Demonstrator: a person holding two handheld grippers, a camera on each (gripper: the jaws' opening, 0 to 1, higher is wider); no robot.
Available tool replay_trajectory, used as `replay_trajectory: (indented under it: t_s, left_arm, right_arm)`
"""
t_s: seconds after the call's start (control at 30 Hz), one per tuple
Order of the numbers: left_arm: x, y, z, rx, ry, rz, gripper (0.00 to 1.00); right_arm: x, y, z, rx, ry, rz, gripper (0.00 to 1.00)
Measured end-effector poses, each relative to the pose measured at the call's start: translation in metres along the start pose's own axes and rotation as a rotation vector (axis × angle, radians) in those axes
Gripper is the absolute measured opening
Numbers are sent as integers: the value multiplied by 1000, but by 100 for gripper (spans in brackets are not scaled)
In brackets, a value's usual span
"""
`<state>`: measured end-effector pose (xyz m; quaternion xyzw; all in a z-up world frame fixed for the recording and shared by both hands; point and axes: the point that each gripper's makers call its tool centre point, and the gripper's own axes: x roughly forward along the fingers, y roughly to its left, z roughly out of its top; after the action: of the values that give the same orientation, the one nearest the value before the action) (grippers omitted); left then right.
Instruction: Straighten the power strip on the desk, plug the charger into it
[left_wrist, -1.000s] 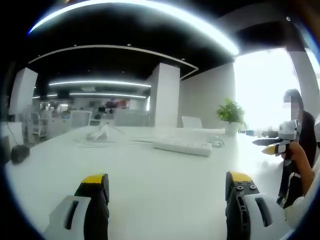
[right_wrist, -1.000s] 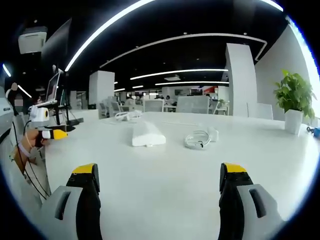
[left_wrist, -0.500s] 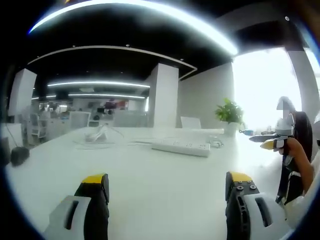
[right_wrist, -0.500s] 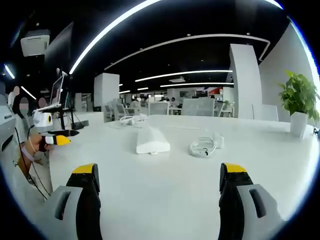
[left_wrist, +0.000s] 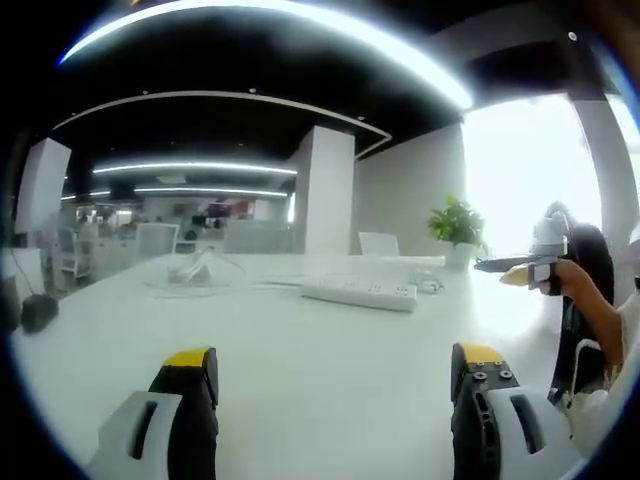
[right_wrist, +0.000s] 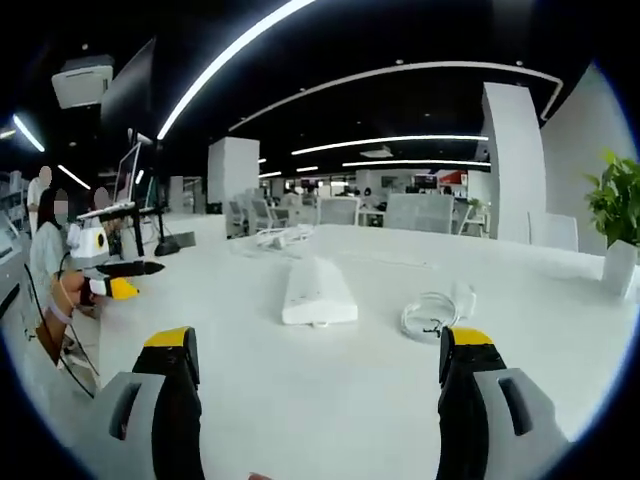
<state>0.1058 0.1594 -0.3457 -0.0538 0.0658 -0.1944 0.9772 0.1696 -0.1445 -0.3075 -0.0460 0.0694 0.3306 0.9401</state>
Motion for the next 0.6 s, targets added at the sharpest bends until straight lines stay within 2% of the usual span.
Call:
replay_trajectory:
  t_s: [0.33,0.6]
  left_arm:
    - [-1,-2,0,-2,0,-2,99]
    - [0,-4,-1,-4,1,-8,99]
  right_arm:
    - [17,4,12,-22,-16,16,100]
    - [30,4,24,-73,-44,16,100]
